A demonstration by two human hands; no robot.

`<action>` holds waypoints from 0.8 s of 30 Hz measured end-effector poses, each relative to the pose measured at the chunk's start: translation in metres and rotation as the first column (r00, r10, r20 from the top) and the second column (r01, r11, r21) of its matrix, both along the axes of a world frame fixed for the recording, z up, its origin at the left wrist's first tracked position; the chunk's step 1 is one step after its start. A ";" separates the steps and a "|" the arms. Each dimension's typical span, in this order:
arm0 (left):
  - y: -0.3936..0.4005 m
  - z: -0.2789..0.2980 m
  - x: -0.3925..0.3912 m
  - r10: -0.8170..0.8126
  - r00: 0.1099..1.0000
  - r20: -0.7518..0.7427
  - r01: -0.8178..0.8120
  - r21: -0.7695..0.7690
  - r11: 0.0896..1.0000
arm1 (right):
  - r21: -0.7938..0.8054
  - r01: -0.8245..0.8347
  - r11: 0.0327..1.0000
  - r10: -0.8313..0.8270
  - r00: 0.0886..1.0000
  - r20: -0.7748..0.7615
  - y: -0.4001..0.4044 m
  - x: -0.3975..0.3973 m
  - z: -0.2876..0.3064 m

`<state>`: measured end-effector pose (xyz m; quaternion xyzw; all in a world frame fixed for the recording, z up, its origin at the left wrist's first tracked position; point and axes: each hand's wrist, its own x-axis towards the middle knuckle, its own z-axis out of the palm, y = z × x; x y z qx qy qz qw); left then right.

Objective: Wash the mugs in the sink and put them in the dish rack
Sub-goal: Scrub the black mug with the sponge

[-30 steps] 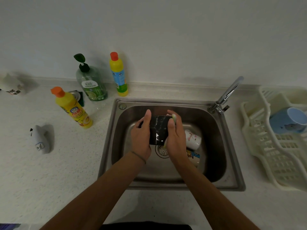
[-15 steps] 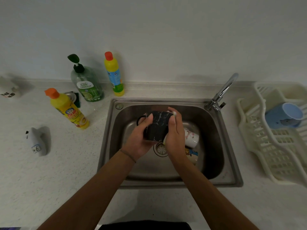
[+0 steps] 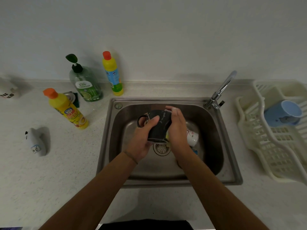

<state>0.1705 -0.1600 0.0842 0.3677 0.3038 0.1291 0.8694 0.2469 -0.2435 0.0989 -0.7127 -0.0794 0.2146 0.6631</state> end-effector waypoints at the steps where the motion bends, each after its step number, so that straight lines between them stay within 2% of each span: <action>1: -0.001 0.001 0.002 0.014 1.000 -0.001 -0.014 0.013 1.000 | -0.033 -0.008 0.999 0.011 0.997 0.075 0.000 -0.003 0.001; 2: -0.002 0.001 0.003 0.027 1.000 -0.002 -0.027 0.026 0.999 | -0.100 -0.020 0.995 0.041 0.976 0.215 0.001 -0.009 0.000; 4: -0.003 -0.001 0.003 0.035 0.999 -0.014 -0.034 0.063 0.997 | -0.286 -0.027 0.958 0.173 0.851 0.496 0.003 -0.022 -0.009; 5: -0.003 -0.003 0.002 0.034 0.999 -0.026 -0.032 0.071 0.997 | -0.327 -0.025 0.945 0.219 0.790 0.572 0.002 -0.026 -0.014; 6: -0.004 -0.005 0.001 0.033 0.999 -0.042 -0.031 0.064 0.998 | -0.318 -0.039 0.947 0.226 0.786 0.575 0.001 -0.025 -0.017; 7: -0.004 -0.006 -0.001 0.033 0.998 -0.062 -0.029 0.052 0.998 | -0.269 -0.061 0.961 0.197 0.833 0.517 0.000 -0.020 -0.015; 9: -0.007 -0.008 -0.002 0.046 0.995 -0.087 -0.043 0.030 0.999 | -0.108 -0.097 0.989 0.116 0.974 0.194 -0.002 -0.008 -0.007; 10: -0.009 -0.007 -0.001 0.062 0.994 -0.095 -0.060 0.021 0.998 | -0.057 -0.086 0.995 0.088 0.995 0.040 -0.001 -0.003 -0.007; 11: -0.009 -0.007 0.001 0.082 0.991 -0.108 -0.080 0.025 0.996 | -0.053 -0.068 0.996 0.066 0.997 -0.032 -0.001 -0.001 -0.007; 12: -0.008 -0.007 0.004 0.100 0.987 -0.123 -0.095 0.048 0.994 | -0.094 -0.061 0.994 0.062 0.998 0.005 0.001 -0.005 -0.006; 13: -0.007 -0.007 0.006 0.110 0.984 -0.138 -0.099 0.090 0.991 | -0.154 -0.052 0.987 0.073 0.988 0.133 0.002 -0.011 -0.008; 15: -0.003 -0.007 0.008 0.113 0.981 -0.155 -0.087 0.169 0.982 | -0.299 -0.039 0.953 0.169 0.891 0.422 0.002 -0.024 -0.017; 16: -0.002 -0.008 0.007 0.105 0.983 -0.153 -0.076 0.187 0.979 | -0.344 -0.025 0.938 0.211 0.831 0.514 0.001 -0.027 -0.021; 18: -0.002 -0.012 0.004 0.081 0.986 -0.147 -0.052 0.193 0.980 | -0.357 -0.034 0.933 0.244 0.789 0.563 0.000 -0.024 -0.022; 19: -0.003 -0.014 0.002 0.081 0.987 -0.142 -0.052 0.199 0.979 | -0.314 -0.062 0.947 0.227 0.822 0.523 0.000 -0.019 -0.020; 20: -0.003 -0.016 0.000 0.086 0.987 -0.135 -0.056 0.210 0.976 | -0.239 -0.109 0.965 0.204 0.884 0.420 0.000 -0.013 -0.015; 22: -0.004 -0.020 -0.001 0.089 0.989 -0.118 -0.057 0.251 0.966 | -0.065 -0.146 0.987 0.151 0.986 0.071 0.000 0.000 -0.007; 23: -0.005 -0.019 -0.001 0.092 0.990 -0.110 -0.057 0.285 0.957 | -0.041 -0.121 0.992 0.119 0.992 -0.037 0.001 0.005 -0.006; 24: -0.007 -0.016 -0.001 0.097 0.990 -0.098 -0.061 0.318 0.946 | -0.071 -0.105 0.992 0.102 0.994 -0.045 0.001 0.004 -0.003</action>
